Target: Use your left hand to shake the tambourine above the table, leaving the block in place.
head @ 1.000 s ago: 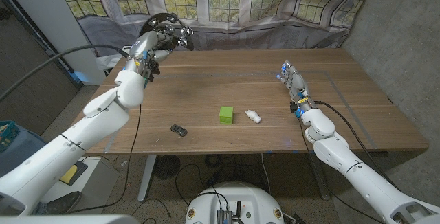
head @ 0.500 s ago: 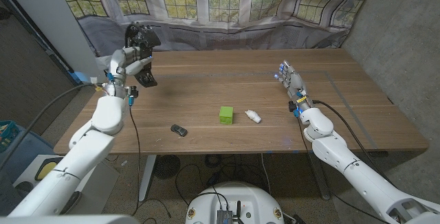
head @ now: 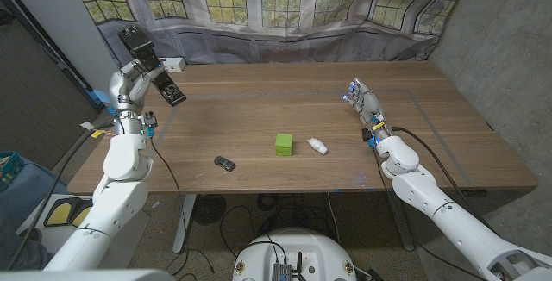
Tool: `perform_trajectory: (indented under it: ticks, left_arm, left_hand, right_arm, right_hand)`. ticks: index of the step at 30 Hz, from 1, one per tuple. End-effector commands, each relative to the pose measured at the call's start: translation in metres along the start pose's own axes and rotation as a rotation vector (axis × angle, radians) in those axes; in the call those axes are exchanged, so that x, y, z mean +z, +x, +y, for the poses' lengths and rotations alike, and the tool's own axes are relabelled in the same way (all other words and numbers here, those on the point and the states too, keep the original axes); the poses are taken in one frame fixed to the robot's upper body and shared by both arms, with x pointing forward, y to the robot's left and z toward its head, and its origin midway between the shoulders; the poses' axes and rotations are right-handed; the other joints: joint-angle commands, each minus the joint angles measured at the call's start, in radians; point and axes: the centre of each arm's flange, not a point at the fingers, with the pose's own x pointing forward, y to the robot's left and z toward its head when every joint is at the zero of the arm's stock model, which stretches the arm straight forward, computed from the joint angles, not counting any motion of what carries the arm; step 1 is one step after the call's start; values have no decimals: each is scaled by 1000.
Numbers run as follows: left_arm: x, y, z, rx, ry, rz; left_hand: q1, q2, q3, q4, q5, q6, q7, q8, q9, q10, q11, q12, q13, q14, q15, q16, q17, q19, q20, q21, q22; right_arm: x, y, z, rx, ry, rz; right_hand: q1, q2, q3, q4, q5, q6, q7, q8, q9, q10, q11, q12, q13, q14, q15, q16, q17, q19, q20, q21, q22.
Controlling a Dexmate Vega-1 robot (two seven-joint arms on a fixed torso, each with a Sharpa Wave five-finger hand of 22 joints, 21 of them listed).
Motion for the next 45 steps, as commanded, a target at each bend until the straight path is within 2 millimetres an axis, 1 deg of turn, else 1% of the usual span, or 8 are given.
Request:
perform_trajectory:
  ticks: [1,8,13,14,25,28,33,45]
  left_arm:
    - [-8,9,-24,58,-3,-11]
    - [66,52,-89,-170,476,-191]
    - [94,69,-146,-404,676,-298]
    - [99,69,-167,-492,743,-333]
    - [99,44,-255,-908,1234,-511]
    - [100,34,-268,-999,1404,-538]
    - [92,29,-276,-1115,1504,-480]
    - [64,32,-279,-1242,1494,-346]
  left_hand:
    - [-20,34,56,46,7,14,1,3,4,15,-6,1,6,91,-98,7,2,64,-69,7,5]
    - [-24,36,56,48,7,15,0,2,4,16,-7,0,9,91,-93,8,3,60,-68,8,5]
    - [-26,36,57,49,8,16,1,2,5,15,-7,-2,12,90,-94,8,4,57,-66,8,5]
    - [-27,37,57,49,8,16,0,1,5,15,-7,-2,12,91,-94,8,4,56,-66,8,5]
    - [-25,37,56,46,6,15,2,-1,5,12,-4,-7,15,80,-92,8,8,38,-58,3,5]
    - [-27,39,56,47,6,14,-3,-3,5,7,-5,-12,14,66,-83,4,8,17,-55,-3,6]
    - [-26,37,54,44,5,16,-6,-3,5,-2,-1,-20,12,52,-86,3,11,-1,-54,-8,6]
    - [-25,37,53,43,5,18,-6,-4,4,5,-1,-23,11,47,-85,5,11,-5,-54,-7,7]
  right_arm:
    - [2,-16,-8,-33,-1,4]
    - [1,-20,-9,-37,6,6]
    - [-1,-22,-9,-32,5,2]
    - [-1,-23,-9,-37,11,2]
    - [-1,-25,-8,-37,12,0]
    - [-2,-24,-8,-34,14,1]
    - [-4,-22,-6,-27,18,3]
    - [-4,-21,-5,-18,10,7]
  right_hand:
    - [11,0,1,3,-1,3,-2,-2,4,9,4,2,6,4,5,2,6,13,1,4,4]
    - [11,0,1,3,-1,2,-2,-3,4,9,4,2,6,4,5,2,6,13,0,3,4]
    - [11,1,1,4,-1,2,-2,-3,4,9,5,2,6,4,5,2,6,13,-1,3,4]
    - [11,1,1,4,-1,2,-2,-2,4,10,5,2,6,4,4,2,6,14,0,3,4]
    - [12,1,1,3,-1,2,-2,-3,4,9,4,1,6,4,4,2,6,13,1,2,4]
    - [12,1,1,4,-1,2,-3,-2,4,9,3,1,6,4,5,2,6,13,1,2,4]
    - [12,1,0,4,-1,2,-2,-2,4,8,4,1,6,4,5,1,6,13,0,2,4]
    - [13,2,0,4,-1,1,-1,-3,4,9,4,1,6,4,4,1,6,14,0,2,4]
